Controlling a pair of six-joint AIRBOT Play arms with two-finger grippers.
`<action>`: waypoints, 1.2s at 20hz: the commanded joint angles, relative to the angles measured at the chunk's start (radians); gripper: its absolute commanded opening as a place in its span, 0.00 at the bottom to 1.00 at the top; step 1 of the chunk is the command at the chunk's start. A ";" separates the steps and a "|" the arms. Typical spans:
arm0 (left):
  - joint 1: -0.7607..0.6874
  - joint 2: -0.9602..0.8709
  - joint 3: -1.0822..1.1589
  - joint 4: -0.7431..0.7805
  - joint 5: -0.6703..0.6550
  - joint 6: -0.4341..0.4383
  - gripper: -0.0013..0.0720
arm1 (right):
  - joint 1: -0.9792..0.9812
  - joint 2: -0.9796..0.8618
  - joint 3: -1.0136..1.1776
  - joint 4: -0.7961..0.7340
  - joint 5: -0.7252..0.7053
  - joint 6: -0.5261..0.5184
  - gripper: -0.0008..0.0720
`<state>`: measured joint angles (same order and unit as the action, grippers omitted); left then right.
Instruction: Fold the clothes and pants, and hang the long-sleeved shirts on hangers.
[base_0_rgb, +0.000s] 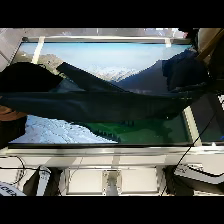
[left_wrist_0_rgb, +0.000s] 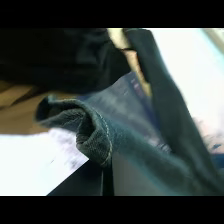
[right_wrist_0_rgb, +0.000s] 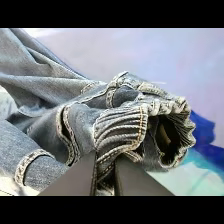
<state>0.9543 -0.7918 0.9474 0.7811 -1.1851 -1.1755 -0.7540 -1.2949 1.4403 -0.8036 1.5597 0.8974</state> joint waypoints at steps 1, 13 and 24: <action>0.002 0.061 -0.080 0.196 -0.050 -0.024 0.04 | -0.019 0.116 -0.090 -0.092 0.002 0.002 0.09; -0.012 0.001 -0.298 0.432 0.097 -0.030 0.04 | -0.277 0.403 -0.555 -0.491 -0.030 0.021 0.09; -0.013 -0.047 -0.259 0.254 0.099 -0.032 1.00 | -0.274 0.404 -0.722 -0.796 -0.129 0.184 0.66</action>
<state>0.9417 -0.8368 0.6605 1.1904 -1.0912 -1.2064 -1.0267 -0.8936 0.6964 -1.5703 1.4555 1.0187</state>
